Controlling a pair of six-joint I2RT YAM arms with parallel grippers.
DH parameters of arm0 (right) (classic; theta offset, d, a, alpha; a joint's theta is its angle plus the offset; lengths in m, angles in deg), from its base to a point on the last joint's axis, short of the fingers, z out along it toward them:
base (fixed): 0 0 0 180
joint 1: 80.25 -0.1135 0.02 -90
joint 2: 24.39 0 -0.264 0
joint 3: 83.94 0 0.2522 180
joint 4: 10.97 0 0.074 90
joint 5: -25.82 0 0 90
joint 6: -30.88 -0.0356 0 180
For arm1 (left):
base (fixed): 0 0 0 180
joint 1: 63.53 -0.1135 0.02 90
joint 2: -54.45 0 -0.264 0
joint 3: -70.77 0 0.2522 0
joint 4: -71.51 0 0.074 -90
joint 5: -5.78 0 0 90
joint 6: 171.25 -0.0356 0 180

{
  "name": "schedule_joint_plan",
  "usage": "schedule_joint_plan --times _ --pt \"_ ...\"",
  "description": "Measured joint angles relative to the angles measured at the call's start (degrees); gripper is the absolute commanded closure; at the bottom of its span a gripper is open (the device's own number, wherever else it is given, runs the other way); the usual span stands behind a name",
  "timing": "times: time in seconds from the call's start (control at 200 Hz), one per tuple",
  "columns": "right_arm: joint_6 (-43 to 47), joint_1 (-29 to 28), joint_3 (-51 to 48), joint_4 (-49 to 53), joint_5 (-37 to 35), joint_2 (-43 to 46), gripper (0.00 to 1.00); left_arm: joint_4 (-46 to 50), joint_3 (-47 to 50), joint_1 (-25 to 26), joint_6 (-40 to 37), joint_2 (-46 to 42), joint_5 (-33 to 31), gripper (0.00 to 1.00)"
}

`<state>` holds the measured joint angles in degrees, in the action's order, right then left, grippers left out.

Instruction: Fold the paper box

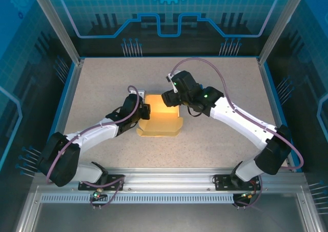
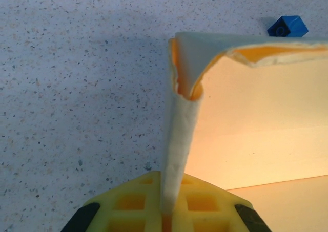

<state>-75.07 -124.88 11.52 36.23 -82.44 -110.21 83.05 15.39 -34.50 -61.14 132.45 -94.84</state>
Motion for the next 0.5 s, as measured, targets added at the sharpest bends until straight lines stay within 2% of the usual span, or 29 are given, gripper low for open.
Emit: schedule_joint_plan --times 0.315,0.5 --pt "0.5 6.3 -6.4 -0.6 2.9 5.0 0.27 9.2 -4.2 -3.2 -3.5 6.3 6.1 1.0" --pt "0.5 9.5 -9.7 -0.9 3.8 6.2 0.27 17.8 -12.0 -3.2 -6.8 14.5 10.2 1.0"
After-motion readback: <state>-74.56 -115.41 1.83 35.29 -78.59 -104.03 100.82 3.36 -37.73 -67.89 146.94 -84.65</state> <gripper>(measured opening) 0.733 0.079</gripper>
